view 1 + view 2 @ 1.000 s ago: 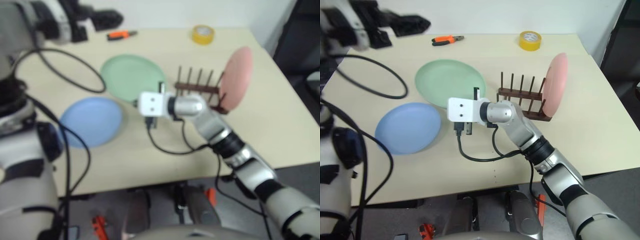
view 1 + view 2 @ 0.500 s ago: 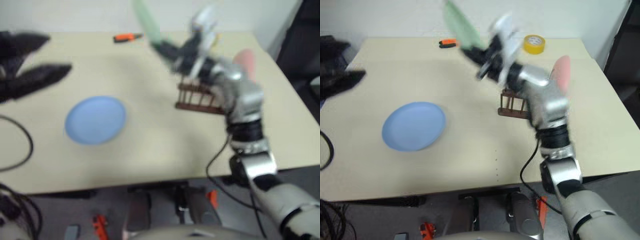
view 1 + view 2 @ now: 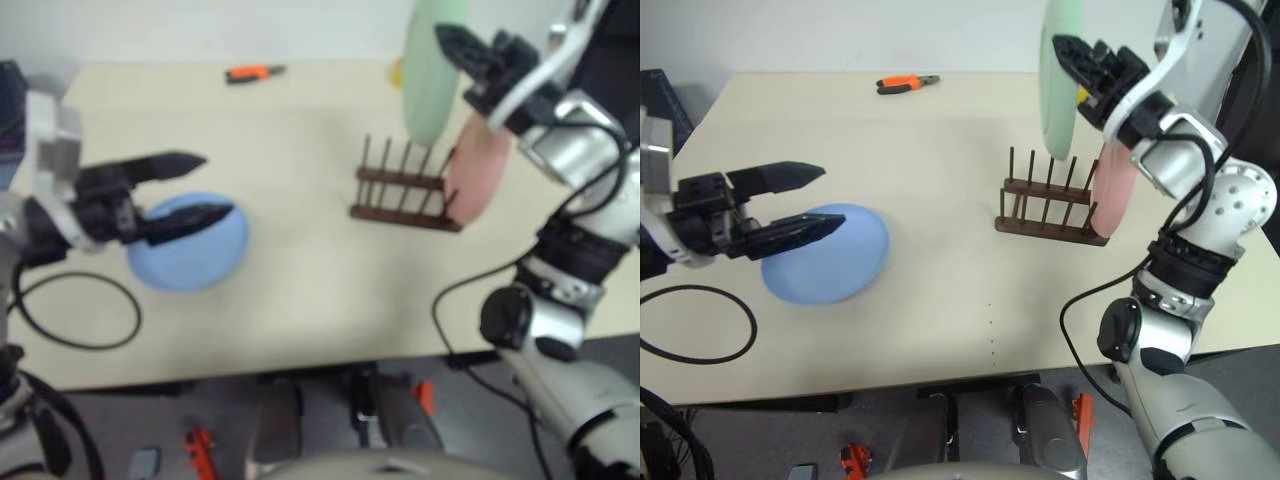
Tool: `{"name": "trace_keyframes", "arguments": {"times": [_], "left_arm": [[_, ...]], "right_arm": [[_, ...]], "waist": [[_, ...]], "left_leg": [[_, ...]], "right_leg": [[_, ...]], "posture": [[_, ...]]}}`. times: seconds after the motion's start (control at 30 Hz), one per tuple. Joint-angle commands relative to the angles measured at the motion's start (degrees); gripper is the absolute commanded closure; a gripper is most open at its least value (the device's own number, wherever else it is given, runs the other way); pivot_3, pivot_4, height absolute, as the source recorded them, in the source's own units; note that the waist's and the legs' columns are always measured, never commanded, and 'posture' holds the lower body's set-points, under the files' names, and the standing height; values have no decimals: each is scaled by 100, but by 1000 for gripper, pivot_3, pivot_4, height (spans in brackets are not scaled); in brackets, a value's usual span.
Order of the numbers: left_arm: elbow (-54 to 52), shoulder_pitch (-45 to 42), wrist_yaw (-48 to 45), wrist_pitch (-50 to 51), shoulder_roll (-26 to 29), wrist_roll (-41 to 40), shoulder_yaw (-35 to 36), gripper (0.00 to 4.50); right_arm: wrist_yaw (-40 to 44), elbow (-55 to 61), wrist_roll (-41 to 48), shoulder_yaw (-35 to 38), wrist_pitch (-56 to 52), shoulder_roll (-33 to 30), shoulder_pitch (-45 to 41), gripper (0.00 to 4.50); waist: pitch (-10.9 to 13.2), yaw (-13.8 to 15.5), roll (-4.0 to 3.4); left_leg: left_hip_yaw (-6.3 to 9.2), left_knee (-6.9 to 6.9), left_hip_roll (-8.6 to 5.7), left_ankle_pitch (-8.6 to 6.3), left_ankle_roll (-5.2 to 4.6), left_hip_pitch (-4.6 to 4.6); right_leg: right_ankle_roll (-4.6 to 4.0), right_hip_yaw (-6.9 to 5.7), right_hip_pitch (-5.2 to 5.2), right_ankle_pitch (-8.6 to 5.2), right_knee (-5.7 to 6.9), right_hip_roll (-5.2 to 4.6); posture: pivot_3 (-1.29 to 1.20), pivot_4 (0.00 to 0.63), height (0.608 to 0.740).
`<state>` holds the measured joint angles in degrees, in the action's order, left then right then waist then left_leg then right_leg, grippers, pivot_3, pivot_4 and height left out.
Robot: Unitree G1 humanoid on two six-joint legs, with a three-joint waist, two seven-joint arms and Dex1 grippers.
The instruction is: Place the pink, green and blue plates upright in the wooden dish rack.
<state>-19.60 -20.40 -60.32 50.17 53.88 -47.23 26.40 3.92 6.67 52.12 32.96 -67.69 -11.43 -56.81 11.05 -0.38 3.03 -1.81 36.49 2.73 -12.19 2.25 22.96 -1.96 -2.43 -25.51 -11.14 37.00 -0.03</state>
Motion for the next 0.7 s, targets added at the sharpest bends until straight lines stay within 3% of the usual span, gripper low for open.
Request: {"name": "trace_keyframes", "arguments": {"times": [0.03, 0.7], "left_arm": [[-20, -82, 52, -228, 0, -27, -118, 59], [95, -108, 241, -281, 75, -38, -387, 59]], "right_arm": [[-441, 482, 437, 153, -1, 18, 75, 4500], [-1653, 544, 1782, -10, 544, 21, 819, 4500]], "waist": [[1, -6, -2], [3, -12, -5]], "left_leg": [[-1, -1, 0, 0, 0, 1], [-1, -11, 1, 0, -1, -1]], "right_leg": [[0, 2, -2, 0, 0, 2], [1, 4, -2, -1, -11, 9]], "posture": [[0, 150, 740], [0, 150, 740]]}}
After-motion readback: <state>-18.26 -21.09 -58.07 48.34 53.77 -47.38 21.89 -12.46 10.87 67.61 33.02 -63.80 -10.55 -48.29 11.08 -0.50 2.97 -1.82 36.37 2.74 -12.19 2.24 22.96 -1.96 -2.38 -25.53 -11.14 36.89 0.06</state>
